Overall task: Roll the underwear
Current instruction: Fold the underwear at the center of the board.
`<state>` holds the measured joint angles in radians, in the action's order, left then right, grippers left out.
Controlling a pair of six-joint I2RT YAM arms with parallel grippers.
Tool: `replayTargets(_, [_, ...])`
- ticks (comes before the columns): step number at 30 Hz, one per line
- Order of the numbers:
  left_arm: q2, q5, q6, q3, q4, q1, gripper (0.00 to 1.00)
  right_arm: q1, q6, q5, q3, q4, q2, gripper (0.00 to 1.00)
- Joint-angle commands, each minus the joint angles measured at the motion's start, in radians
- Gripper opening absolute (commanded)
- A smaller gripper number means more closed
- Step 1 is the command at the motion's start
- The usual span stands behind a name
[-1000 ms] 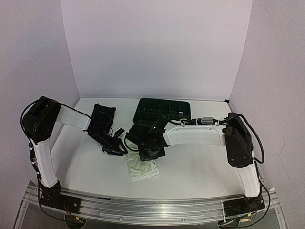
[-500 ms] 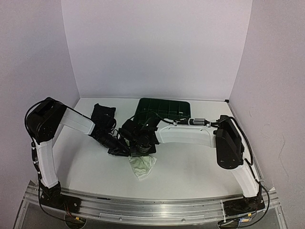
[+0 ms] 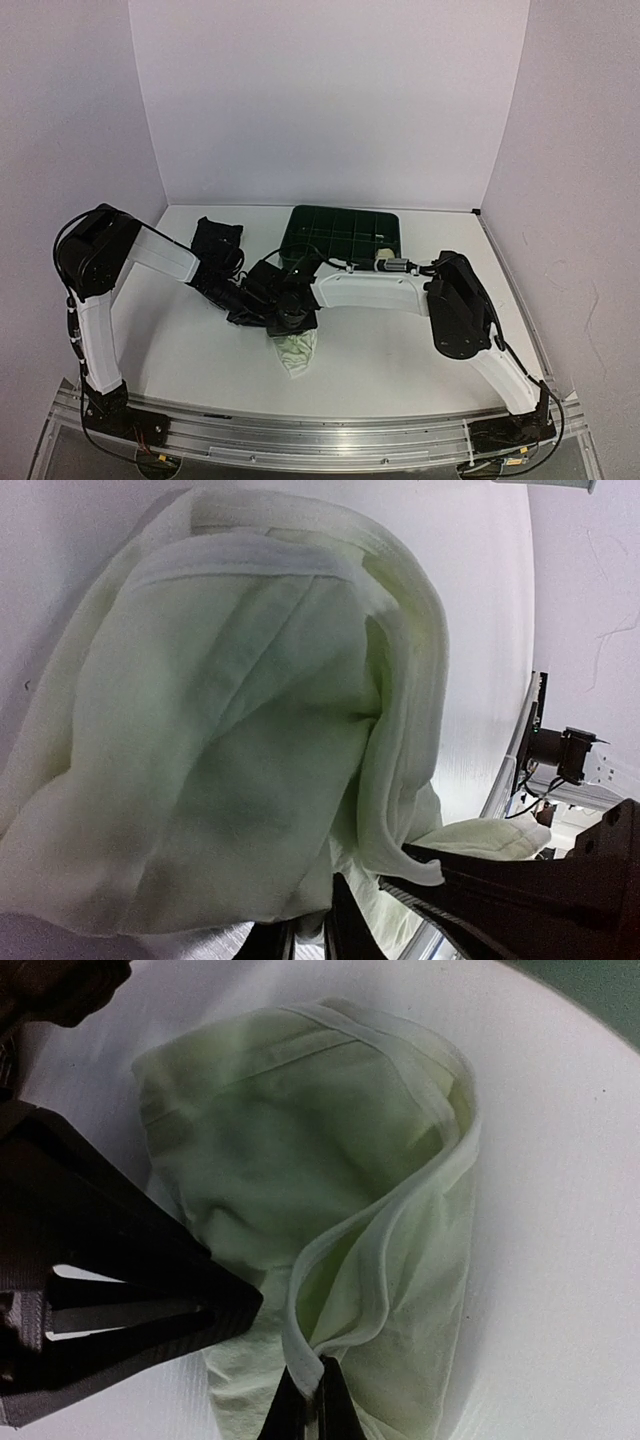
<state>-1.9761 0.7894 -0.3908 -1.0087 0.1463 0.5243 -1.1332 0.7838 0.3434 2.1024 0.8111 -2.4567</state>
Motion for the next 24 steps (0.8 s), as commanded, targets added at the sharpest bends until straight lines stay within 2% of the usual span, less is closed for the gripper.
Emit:
replayTargets(1, [-0.041,-0.043,0.018,-0.026,0.001,0.000,0.11,-0.004,0.019,-0.036,0.050,0.002,-0.031,0.00])
replayTargets(4, [-0.045,-0.037,0.019,-0.027,-0.003,0.001,0.11,-0.004,0.017,-0.066,0.049,0.000,-0.041,0.00])
replayTargets(8, [-0.049,-0.025,0.017,-0.026,-0.002,0.000,0.14,-0.004,0.006,-0.084,0.009,-0.021,-0.035,0.13])
replayTargets(12, [-0.040,0.014,0.025,-0.036,0.013,-0.010,0.25,-0.002,-0.047,-0.194,-0.098,-0.175,0.009,0.35])
replayTargets(14, [-0.031,0.027,0.030,-0.042,0.022,-0.015,0.31,-0.001,-0.053,-0.216,-0.155,-0.241,0.036,0.42])
replayTargets(18, [-0.015,0.061,0.021,-0.029,0.030,-0.017,0.46,0.004,-0.032,-0.243,-0.307,-0.409,0.102,0.51])
replayTargets(22, [0.001,0.084,-0.003,-0.005,0.019,-0.015,0.55,0.007,-0.040,-0.244,-0.353,-0.465,0.123,0.55])
replayTargets(24, [0.010,0.094,-0.009,-0.005,0.018,-0.013,0.59,0.006,-0.053,-0.242,-0.353,-0.475,0.125,0.61])
